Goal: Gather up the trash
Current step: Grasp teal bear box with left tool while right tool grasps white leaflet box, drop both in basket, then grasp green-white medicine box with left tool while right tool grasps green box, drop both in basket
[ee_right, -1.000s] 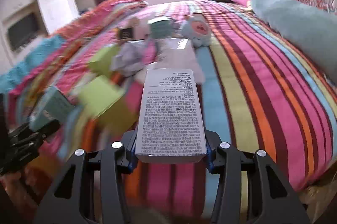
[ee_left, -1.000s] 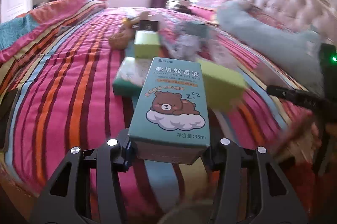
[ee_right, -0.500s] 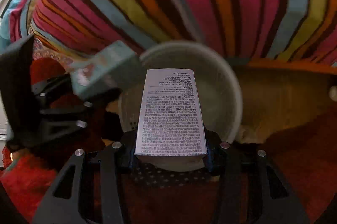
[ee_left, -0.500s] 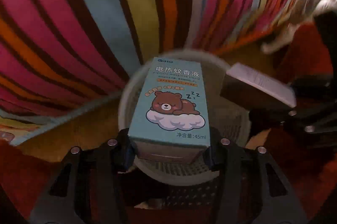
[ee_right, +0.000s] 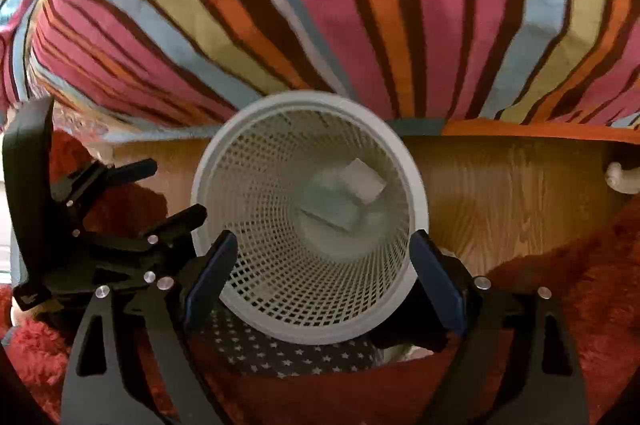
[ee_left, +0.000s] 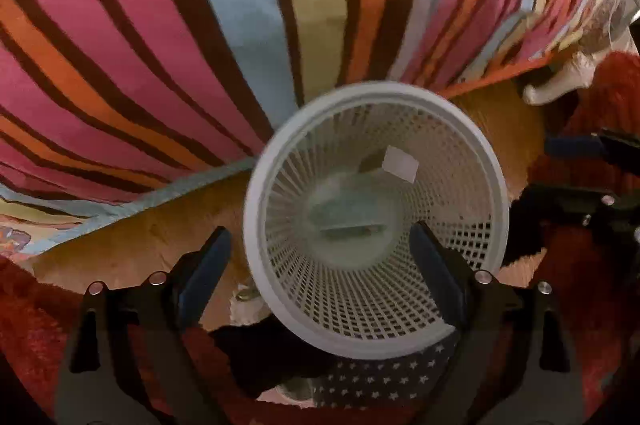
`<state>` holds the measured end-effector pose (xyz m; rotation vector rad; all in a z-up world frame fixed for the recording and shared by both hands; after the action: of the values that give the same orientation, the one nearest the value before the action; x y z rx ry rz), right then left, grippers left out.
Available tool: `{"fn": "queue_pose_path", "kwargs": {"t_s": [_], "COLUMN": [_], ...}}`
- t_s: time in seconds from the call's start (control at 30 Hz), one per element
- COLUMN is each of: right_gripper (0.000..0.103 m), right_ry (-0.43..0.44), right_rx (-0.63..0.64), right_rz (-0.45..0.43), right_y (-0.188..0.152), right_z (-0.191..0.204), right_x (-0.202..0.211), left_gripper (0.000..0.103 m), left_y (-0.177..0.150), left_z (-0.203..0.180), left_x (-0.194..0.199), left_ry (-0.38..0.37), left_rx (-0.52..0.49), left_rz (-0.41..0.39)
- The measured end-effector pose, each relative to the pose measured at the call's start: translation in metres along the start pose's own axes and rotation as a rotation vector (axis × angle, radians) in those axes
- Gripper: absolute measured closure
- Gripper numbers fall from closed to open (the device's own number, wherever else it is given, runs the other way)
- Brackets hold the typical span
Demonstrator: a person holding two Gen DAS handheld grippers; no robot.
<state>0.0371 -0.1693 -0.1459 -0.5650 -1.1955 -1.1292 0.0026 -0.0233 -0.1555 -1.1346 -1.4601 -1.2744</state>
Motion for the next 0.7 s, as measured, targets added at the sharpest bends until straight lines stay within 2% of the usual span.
{"fn": "queue_pose_path", "kwargs": {"t_s": [0.1,0.27,0.33,0.47,0.53,0.63,0.7], "right_gripper": [0.02,0.02,0.02,0.02,0.02,0.02,0.02], "right_ry": [0.002,0.016,-0.027,-0.115,-0.159,-0.209,-0.207], "right_rx": [0.01,0.119,0.239,0.406,0.46,0.504,0.526], "right_rz": [-0.089,-0.315,-0.45,-0.629,-0.688,-0.71,-0.709], "right_y": [0.005,0.033,0.055,0.097,0.12,0.16,0.182], "right_z": [-0.003,0.009,0.021,0.04,0.046,0.05,0.05], "right_x": [0.021,0.091,0.127,0.167,0.173,0.171,0.168], "left_gripper": [0.015,0.015,0.015,0.015,0.015,0.015,0.015], "left_y": [0.005,0.034,0.054,0.106,0.136,0.184,0.209], "left_z": [0.009,0.037,0.049,0.066,0.074,0.08,0.083], "left_x": [0.024,0.113,0.152,0.203,0.208,0.198,0.188], "left_ry": [0.005,-0.029,0.006,0.089,0.107,0.108,0.114], "left_rx": [0.036,0.14,0.153,0.161,0.177,0.199,0.202], "left_rz": [-0.1,-0.343,-0.454,-0.651,-0.689,-0.664,-0.639]}}
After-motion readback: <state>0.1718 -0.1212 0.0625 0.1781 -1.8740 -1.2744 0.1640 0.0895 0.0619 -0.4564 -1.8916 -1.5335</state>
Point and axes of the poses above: each gripper's, at about its wrist camera, not at the fingertips, and x roughly against the way its jaws point, z to its left, y to its top, the point moved 1 cm from there along -x, roughly the way its jaws point, and after that the axes turned 6 degrees about x, right-handed, at the moved point
